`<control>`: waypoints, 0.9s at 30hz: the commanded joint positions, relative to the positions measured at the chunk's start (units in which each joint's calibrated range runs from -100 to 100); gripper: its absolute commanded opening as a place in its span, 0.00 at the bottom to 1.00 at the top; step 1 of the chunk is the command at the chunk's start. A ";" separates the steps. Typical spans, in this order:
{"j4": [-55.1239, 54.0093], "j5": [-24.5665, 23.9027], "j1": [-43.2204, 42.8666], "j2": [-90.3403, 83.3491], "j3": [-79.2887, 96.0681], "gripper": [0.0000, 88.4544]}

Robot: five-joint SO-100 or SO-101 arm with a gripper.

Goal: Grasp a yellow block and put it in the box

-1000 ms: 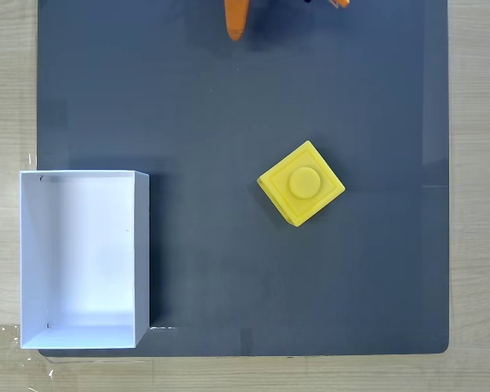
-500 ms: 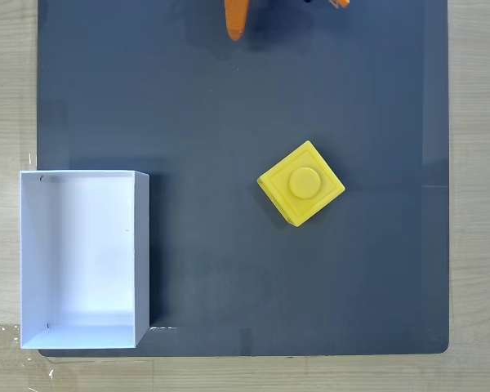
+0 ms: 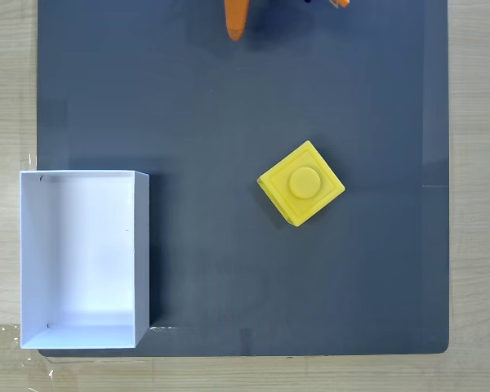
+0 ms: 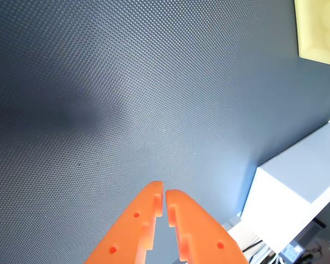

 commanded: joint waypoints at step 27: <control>-0.48 0.05 -0.47 0.18 -0.10 0.02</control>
